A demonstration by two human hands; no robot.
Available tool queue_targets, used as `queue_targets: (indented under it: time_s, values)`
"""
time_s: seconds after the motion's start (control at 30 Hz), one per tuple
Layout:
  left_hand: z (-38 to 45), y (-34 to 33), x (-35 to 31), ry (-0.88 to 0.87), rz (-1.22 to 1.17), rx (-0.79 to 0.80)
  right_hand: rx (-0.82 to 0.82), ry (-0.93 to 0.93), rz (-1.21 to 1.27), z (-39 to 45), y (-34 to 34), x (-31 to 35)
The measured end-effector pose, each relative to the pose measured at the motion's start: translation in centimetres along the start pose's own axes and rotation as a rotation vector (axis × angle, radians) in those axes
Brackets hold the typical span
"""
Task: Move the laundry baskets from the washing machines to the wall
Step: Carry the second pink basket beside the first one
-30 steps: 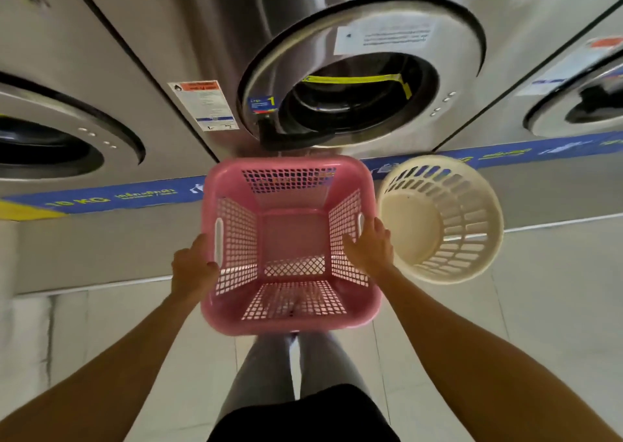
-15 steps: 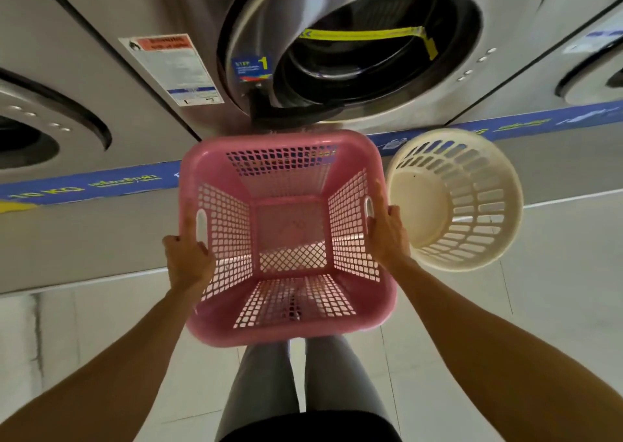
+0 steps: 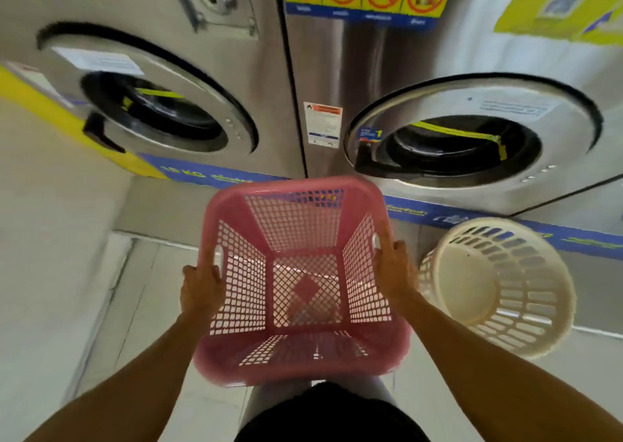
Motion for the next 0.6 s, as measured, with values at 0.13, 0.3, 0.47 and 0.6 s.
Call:
queue_targets:
  time_s: [0.13, 0.3, 0.47, 0.6]
  values:
    - [-2.8, 3.8, 6.0, 0.176, -0.047, -0.074, 0.026, 0.106, -0.054, -0.2, -0.6, 6.5]
    - [-7.0, 7.6, 14.0, 0.366, -0.208, -0.184, 0.086, 0.365, -0.109, -2.4, -2.9, 15.9]
    - [-12.5, 9.8, 23.9, 0.529, -0.25, -0.253, 0.124, 0.629, -0.087, -8.6, -5.5, 26.0]
    - [-17.8, 12.1, 33.0, 0.672, -0.288, -0.328, 0.146, 0.841, -0.093, -15.8, -9.1, 33.1]
Point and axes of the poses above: each hand's wrist, its own z-axis towards the middle knuckle, its own y-axis out of the back of the hand, x = y × z, the point moved 10 cm from there along z, towards the middle knuckle, and after that the axes turned 15 degrees about -x, right-handed, at the moved point
